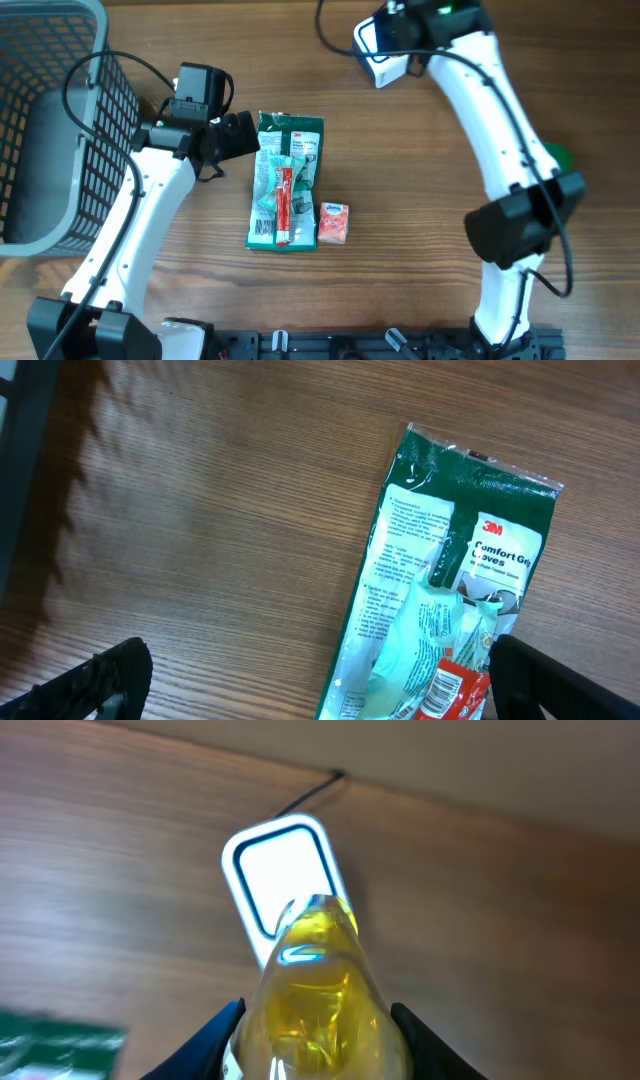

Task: Scan the item barcode
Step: 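Carry the Vim bottle up to the scanner and hold it there, then move the bottle right and set it down beside the green-capped jar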

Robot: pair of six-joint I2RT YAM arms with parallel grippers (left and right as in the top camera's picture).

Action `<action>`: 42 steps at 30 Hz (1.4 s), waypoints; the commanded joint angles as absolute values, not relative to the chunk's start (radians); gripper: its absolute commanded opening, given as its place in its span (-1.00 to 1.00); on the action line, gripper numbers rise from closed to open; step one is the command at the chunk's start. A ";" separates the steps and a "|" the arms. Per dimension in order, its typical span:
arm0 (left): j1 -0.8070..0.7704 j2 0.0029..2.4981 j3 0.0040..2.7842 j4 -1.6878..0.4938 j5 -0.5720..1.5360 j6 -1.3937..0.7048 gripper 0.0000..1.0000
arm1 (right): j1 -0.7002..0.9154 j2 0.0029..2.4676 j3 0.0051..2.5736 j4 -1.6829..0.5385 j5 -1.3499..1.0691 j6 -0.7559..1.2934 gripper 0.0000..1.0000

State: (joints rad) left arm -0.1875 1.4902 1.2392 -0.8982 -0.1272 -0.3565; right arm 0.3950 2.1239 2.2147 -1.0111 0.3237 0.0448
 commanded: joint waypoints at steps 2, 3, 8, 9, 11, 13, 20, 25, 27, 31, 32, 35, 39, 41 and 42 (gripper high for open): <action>-0.183 1.482 1.255 -0.899 -0.136 -0.344 1.00 | 0.480 2.178 2.227 -0.904 0.646 -0.183 -0.91; -0.183 1.482 1.255 -0.899 -0.136 -0.344 1.00 | 0.490 2.187 2.227 -0.883 0.677 -0.212 -0.91; -0.183 1.482 1.255 -0.899 -0.136 -0.344 1.00 | 0.537 2.262 2.227 -0.758 0.835 -0.365 -0.91; -0.183 1.482 1.255 -0.899 -0.136 -0.344 1.00 | 0.541 2.279 2.227 -0.739 0.849 -0.386 -0.91; -0.183 1.482 1.255 -0.899 -0.136 -0.344 1.00 | 0.544 2.318 2.225 -0.705 0.877 -0.423 -0.91; -0.183 1.482 1.255 -0.899 -0.136 -0.344 1.00 | 0.544 2.354 2.225 -0.690 0.918 -0.422 -0.91; -0.183 1.482 1.255 -0.899 -0.136 -0.344 1.00 | 0.549 2.451 2.225 -0.622 1.068 -0.418 -0.91; -0.183 1.482 1.255 -0.899 -0.136 -0.345 1.00 | 0.551 2.473 2.216 -0.614 1.076 -0.406 -0.91; -0.183 1.482 1.255 -0.899 -0.136 -0.344 1.00 | 0.551 2.473 2.216 -0.614 1.073 -0.383 -0.91; -0.183 1.482 1.255 -0.899 -0.136 -0.344 1.00 | 0.551 2.472 2.216 -0.614 1.031 -0.381 -0.74; -0.183 1.482 1.255 -0.899 -0.136 -0.344 1.00 | 0.551 2.470 2.216 -0.614 1.037 -0.381 -0.74; -0.183 1.482 1.255 -0.899 -0.136 -0.344 1.00 | 0.551 2.445 2.218 -0.615 1.071 -0.377 -0.81; -0.183 1.482 1.255 -0.899 -0.136 -0.344 1.00 | 0.551 2.364 2.218 -0.622 1.076 -0.353 -0.92; -0.183 1.482 1.255 -0.899 -0.136 -0.344 1.00 | 0.551 2.311 2.218 -0.643 1.072 -0.307 -0.92; -0.183 1.482 1.255 -0.899 -0.136 -0.345 1.00 | 0.551 2.275 2.218 -0.666 1.055 -0.278 -0.91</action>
State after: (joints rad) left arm -0.1875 1.4902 1.2392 -0.8982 -0.1272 -0.3565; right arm 0.5465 2.4504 2.2131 -0.6395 1.0149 -0.3721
